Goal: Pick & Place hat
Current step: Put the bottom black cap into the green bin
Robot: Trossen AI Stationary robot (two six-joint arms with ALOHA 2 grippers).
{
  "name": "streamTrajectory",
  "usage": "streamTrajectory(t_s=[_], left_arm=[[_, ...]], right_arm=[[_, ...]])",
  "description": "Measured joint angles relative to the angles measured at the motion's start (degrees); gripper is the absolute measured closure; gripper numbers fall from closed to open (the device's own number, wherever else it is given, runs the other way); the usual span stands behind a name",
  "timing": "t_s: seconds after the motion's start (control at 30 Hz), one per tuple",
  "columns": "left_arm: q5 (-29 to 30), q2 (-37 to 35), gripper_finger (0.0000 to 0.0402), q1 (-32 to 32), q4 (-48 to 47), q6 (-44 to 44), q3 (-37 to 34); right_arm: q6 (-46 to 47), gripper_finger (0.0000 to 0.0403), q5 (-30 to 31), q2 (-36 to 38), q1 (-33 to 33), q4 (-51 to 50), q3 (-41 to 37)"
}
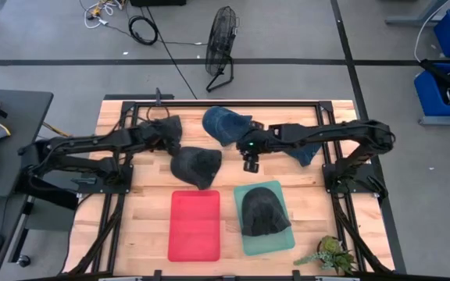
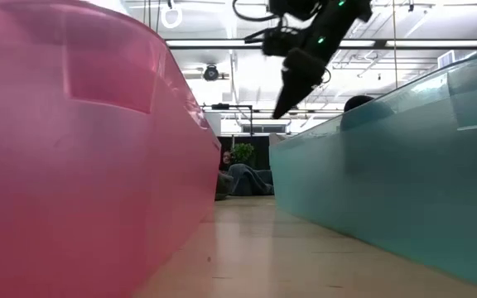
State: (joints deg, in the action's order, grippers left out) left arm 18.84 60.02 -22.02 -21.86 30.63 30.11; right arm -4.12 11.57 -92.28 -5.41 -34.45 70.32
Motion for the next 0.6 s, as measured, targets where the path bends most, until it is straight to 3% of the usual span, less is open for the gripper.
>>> streamTrajectory(t_s=[0.17,0.37,0.6], left_arm=[[-8.63,3.14,0.0209,2.2,12.52,1.23,0.1],[-10.36,7.97,0.0222,6.09,13.77,3.7,0.03],[-14.01,12.07,0.025,13.39,21.94,4.81,0.09]], right_arm=[[4.53,0.0215,0.0,5.26,0.18,-8.38,0.0],[8.57,0.0215,-0.01,10.28,0.18,-15.17,0.0],[9.27,0.0215,-0.01,11.88,0.18,-16.14,0.01]])
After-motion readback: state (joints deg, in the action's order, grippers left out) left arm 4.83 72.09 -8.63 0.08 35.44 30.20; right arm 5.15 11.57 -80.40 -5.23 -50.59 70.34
